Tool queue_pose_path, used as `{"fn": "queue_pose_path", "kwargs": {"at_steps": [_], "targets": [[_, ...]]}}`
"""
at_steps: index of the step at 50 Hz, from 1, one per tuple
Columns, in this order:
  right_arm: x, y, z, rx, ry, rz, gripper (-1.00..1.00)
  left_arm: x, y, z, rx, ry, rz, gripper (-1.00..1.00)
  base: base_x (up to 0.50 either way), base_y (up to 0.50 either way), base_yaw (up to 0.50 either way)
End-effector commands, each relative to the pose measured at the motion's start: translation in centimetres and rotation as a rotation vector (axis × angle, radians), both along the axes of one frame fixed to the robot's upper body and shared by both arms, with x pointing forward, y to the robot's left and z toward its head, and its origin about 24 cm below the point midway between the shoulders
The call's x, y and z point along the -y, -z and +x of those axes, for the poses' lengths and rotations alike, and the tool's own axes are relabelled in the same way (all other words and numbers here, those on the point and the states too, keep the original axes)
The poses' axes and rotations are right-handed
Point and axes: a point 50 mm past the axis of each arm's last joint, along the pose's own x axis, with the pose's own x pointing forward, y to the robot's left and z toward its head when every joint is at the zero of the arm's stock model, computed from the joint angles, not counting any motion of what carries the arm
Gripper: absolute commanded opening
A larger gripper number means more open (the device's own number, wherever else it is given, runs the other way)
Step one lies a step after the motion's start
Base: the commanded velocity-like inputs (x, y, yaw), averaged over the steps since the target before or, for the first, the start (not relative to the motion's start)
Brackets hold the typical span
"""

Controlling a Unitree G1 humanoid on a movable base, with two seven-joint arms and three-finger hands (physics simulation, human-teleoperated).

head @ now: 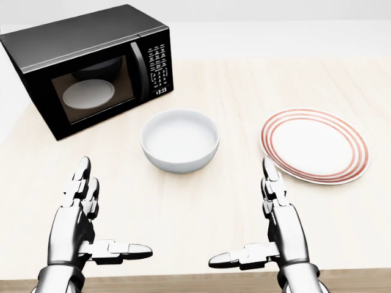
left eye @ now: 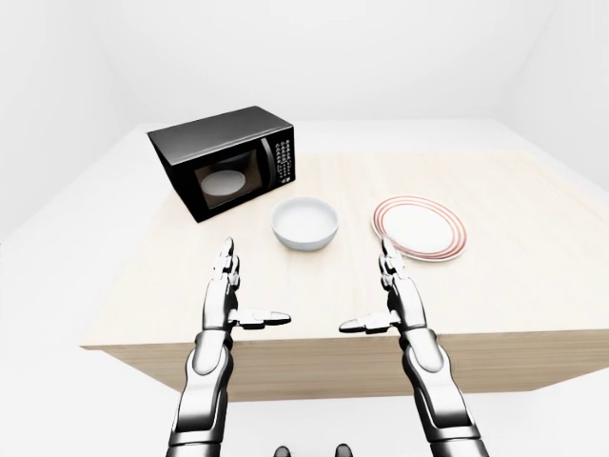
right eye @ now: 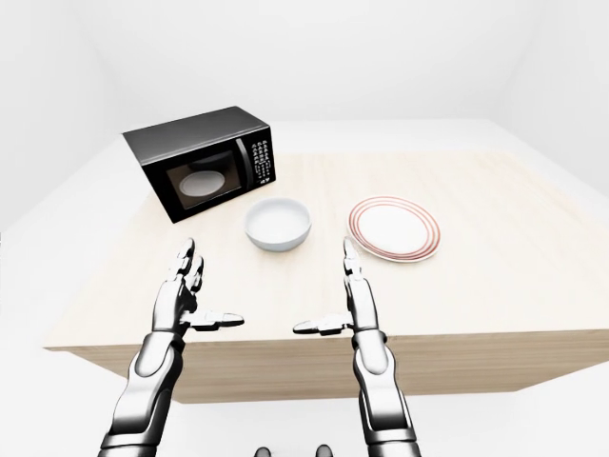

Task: Pick up the white bowl and put it on the plate.

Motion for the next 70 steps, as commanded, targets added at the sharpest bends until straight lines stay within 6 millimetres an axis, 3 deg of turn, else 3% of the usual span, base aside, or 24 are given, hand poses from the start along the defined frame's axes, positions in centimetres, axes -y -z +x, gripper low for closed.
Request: {"fn": "queue_pose_path", "kwargs": {"at_steps": [1, 41, 70], "targets": [[-0.06, 0.04, -0.02, -0.002, -0.002, -0.002, 1.00, 0.00, 0.00, 0.00, 0.000, 0.000, 0.000, 1.00, 0.00, 0.40, 0.00], [-0.28, 0.39, 0.22, -0.004, -0.004, 0.019, 1.00, 0.00, 0.00, 0.00, 0.000, 0.000, 0.000, 1.00, 0.00, 0.06, 0.00], [-0.48, 0.55, 0.24, 0.002, -0.014, 0.007, 1.00, 0.00, 0.00, 0.00, 0.000, 0.000, 0.000, 1.00, 0.31, 0.00, 0.00]]}}
